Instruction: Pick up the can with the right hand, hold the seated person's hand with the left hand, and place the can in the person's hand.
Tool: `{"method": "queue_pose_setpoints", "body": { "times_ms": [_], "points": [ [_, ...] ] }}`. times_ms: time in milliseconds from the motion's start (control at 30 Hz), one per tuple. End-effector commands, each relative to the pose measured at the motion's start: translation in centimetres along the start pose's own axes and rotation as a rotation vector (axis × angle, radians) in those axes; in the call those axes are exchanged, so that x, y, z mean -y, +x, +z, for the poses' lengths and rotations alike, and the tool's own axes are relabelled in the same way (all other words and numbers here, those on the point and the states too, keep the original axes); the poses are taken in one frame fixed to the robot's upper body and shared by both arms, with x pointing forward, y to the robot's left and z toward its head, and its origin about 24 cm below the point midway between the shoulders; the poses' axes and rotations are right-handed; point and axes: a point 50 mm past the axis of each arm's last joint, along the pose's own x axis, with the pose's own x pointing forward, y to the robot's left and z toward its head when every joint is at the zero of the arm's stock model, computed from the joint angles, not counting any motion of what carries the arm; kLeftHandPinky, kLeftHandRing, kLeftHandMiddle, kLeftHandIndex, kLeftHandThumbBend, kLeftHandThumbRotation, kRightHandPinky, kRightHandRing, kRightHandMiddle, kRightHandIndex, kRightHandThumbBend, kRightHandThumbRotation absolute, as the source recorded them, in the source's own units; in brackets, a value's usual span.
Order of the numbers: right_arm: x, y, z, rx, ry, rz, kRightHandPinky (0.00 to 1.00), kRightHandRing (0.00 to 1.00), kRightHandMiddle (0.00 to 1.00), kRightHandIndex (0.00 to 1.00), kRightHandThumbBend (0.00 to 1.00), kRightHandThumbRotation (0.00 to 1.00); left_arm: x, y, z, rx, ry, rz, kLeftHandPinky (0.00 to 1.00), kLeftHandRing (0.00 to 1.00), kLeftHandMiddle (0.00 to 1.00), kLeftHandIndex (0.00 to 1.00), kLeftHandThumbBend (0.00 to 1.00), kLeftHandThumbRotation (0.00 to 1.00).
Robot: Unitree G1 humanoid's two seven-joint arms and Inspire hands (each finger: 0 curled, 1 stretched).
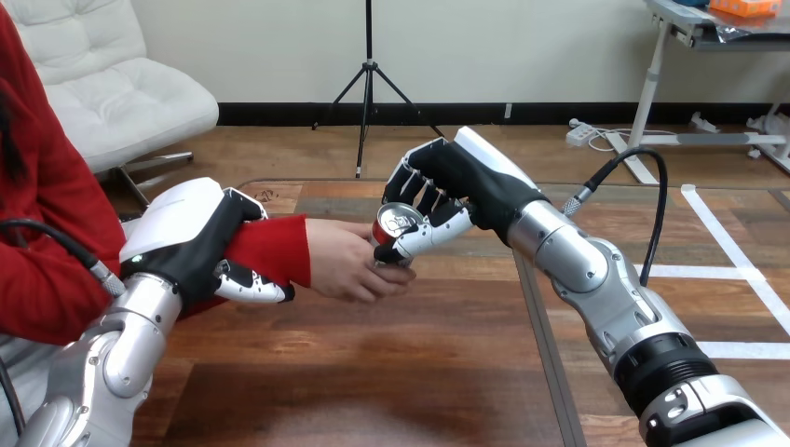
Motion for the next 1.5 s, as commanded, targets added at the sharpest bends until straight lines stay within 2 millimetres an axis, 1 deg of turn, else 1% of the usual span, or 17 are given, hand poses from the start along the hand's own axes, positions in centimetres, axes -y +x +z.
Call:
{"method": "queue_pose_setpoints", "body": {
  "times_ms": [0,200,500,667,700,800,833,900,1000,1100,1133,1267,1400,1433,1467],
  "points": [
    [1.4,1.2,4.7,0.19,0.013,-0.054,0.3,0.36,0.4,0.43,0.77,0.0,-6.6,1.4,6.1,0.265,-0.002,0.284,0.23,0.28,0.35,0.35,0.73,0.0],
    [1.5,1.1,4.6,0.187,0.017,-0.056,0.29,0.35,0.4,0.43,0.77,0.0,-6.5,1.3,6.1,0.267,-0.006,0.283,0.23,0.28,0.35,0.35,0.73,0.0],
    [1.6,1.1,4.5,0.168,0.029,-0.056,0.32,0.38,0.42,0.43,0.77,0.0,-6.4,1.2,6.0,0.272,-0.016,0.28,0.22,0.28,0.35,0.35,0.74,0.0],
    [1.7,1.1,4.3,0.149,0.02,-0.052,0.35,0.41,0.44,0.44,0.78,0.0,-6.4,1.1,6.0,0.268,-0.003,0.268,0.25,0.31,0.38,0.38,0.76,0.0],
    [1.7,1.1,4.3,0.142,0.019,-0.051,0.35,0.41,0.44,0.45,0.78,0.0,-6.4,1.0,6.0,0.271,0.022,0.263,0.26,0.32,0.39,0.39,0.76,0.0],
    [1.8,1.0,4.1,0.131,0.02,-0.047,0.37,0.43,0.46,0.47,0.8,0.0,-6.4,0.8,6.0,0.276,0.064,0.255,0.3,0.37,0.43,0.44,0.76,0.04],
    [1.8,1.0,4.1,0.127,0.021,-0.047,0.38,0.44,0.47,0.48,0.81,0.03,-6.4,0.8,6.0,0.276,0.07,0.254,0.35,0.42,0.47,0.49,0.76,0.11],
    [1.8,0.9,4.0,0.122,0.021,-0.046,0.38,0.45,0.48,0.49,0.82,0.05,-6.4,0.6,6.0,0.28,0.077,0.251,0.39,0.46,0.51,0.52,0.77,0.16],
    [1.9,0.8,3.9,0.117,0.022,-0.046,0.4,0.46,0.49,0.51,0.83,0.12,-6.3,0.5,6.0,0.29,0.074,0.251,0.46,0.53,0.57,0.58,0.79,0.28],
    [2.0,0.6,3.8,0.113,0.023,-0.046,0.42,0.49,0.52,0.53,0.83,0.21,-6.2,0.2,5.9,0.301,0.062,0.256,0.55,0.6,0.63,0.64,0.85,0.37],
    [2.1,0.5,3.7,0.11,0.021,-0.045,0.44,0.51,0.54,0.55,0.84,0.29,-6.1,0.2,5.9,0.303,0.06,0.256,0.61,0.64,0.66,0.67,0.89,0.43],
    [2.2,0.3,3.6,0.109,0.025,-0.044,0.47,0.54,0.57,0.58,0.85,0.41,-5.9,-0.1,5.8,0.311,0.033,0.257,0.69,0.7,0.71,0.72,0.95,0.51],
    [2.3,-0.1,3.2,0.11,0.029,-0.041,0.5,0.58,0.61,0.62,0.87,0.54,-5.6,-0.4,5.6,0.317,0.0,0.251,0.73,0.73,0.74,0.76,0.98,0.58],
    [2.3,-0.2,3.1,0.11,0.031,-0.04,0.52,0.61,0.64,0.65,0.89,0.61,-5.5,-0.5,5.6,0.319,-0.007,0.25,0.74,0.74,0.75,0.77,0.99,0.61],
    [2.3,-0.3,3.1,0.111,0.032,-0.04,0.53,0.62,0.65,0.66,0.89,0.64,-5.4,-0.6,5.5,0.32,-0.012,0.249,0.74,0.75,0.76,0.78,0.99,0.63]
  ]
}}
